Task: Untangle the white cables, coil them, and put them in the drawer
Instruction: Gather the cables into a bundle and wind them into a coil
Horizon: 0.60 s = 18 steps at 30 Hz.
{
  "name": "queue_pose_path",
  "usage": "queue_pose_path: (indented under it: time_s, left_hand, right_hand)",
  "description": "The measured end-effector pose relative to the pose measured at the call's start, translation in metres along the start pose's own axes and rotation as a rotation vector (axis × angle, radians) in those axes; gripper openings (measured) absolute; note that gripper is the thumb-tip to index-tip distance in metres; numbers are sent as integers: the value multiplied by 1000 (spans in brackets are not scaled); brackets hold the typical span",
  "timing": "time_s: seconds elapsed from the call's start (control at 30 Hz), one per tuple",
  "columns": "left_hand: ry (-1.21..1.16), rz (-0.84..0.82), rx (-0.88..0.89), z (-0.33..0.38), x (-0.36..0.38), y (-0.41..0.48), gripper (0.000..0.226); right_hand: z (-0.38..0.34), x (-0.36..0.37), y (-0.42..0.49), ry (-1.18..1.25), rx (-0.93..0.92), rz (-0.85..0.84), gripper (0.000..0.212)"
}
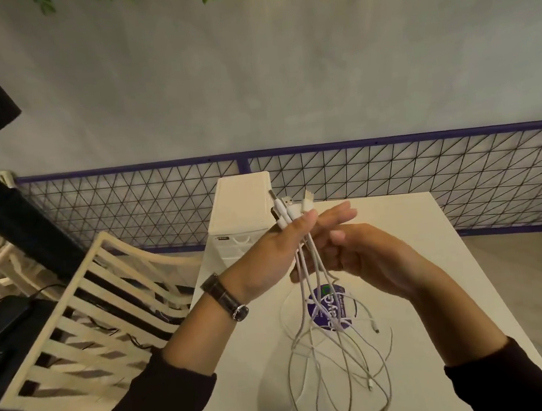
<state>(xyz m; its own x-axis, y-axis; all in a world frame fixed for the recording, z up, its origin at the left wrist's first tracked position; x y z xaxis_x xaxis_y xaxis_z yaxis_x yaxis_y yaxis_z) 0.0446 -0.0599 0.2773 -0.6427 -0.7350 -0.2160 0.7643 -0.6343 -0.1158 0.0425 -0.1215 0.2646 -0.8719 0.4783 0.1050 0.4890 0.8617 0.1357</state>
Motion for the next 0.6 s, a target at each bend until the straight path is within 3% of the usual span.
queue_pose_path:
  time_s: [0.17, 0.3, 0.47, 0.6]
  left_hand:
    - [22, -37, 29, 5, 8, -1, 42]
    - [18, -63, 5, 0, 12, -2, 39]
    - [-376, -93, 62, -19, 17, 3, 48]
    - [-409, -94, 78, -22, 18, 5, 47]
  right_hand:
    - [13, 15, 8, -110, 92, -16, 30]
    - [22, 27, 11, -12, 88, -26, 30]
    - [32, 31, 10, -39, 141, -80, 32]
    - [30, 33, 12, -48, 140, -95, 33]
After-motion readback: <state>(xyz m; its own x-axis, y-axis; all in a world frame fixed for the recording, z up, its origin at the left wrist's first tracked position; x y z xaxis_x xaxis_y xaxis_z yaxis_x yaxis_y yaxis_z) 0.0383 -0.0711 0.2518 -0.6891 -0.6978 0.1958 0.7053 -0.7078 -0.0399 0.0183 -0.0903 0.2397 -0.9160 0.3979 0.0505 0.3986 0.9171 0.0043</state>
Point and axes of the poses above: each hand's wrist, its own y-axis towards the middle knuckle, its own x-axis out of the palm, z = x × y, the point moved 9 cm from there along y, towards the middle knuckle, and after that the axes turned 12 degrees about -z, right-handed, at the moved point
